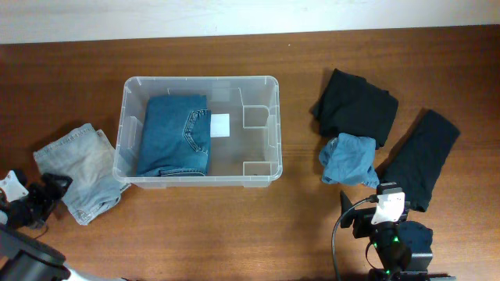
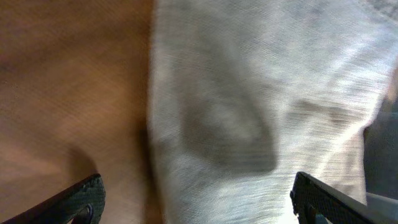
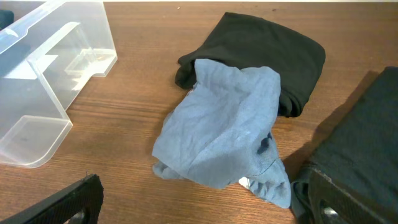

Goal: Pack container
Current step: 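Grasp the edge of the light-grey jeans with the left gripper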

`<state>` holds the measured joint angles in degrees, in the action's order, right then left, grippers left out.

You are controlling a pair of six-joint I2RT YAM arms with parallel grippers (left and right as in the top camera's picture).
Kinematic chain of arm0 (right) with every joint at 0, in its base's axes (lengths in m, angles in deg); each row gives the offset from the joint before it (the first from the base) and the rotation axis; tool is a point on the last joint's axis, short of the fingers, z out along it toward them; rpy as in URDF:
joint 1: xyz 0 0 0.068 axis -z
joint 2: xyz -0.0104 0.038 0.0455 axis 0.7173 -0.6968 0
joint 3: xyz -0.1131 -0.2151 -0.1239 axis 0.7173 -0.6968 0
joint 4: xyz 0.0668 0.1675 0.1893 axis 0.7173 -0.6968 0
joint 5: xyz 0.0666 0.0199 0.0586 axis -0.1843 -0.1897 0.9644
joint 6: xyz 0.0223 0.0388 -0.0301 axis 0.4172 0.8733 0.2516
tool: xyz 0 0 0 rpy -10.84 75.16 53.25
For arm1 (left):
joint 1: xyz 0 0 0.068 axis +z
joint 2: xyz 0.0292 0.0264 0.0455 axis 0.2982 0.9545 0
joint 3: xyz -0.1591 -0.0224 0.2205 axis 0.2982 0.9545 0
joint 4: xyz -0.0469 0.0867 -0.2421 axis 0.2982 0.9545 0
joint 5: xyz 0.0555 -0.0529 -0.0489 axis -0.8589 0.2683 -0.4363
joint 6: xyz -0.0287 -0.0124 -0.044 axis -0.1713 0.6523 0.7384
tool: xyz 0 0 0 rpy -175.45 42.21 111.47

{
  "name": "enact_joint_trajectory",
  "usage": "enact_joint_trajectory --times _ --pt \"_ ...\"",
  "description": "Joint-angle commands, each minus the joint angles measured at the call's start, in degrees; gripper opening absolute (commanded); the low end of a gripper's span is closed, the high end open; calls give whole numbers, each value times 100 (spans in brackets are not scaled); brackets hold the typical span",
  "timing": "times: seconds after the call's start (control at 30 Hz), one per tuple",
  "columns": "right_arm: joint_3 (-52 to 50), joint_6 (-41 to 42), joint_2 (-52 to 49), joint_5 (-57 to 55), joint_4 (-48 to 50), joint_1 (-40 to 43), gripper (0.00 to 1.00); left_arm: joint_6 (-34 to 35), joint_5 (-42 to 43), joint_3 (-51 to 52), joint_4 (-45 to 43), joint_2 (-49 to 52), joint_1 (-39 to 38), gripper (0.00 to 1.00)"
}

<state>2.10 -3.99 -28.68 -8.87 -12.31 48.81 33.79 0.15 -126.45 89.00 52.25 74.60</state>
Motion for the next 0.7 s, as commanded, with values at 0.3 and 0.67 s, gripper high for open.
enact_joint_trajectory --times 0.3,0.67 --pt "-39 -35 28 33 -7 37 98 -442 616 101 -164 1202 -15 72" --pt "-39 -35 28 33 -7 37 98 -417 662 103 -302 1231 -66 63"
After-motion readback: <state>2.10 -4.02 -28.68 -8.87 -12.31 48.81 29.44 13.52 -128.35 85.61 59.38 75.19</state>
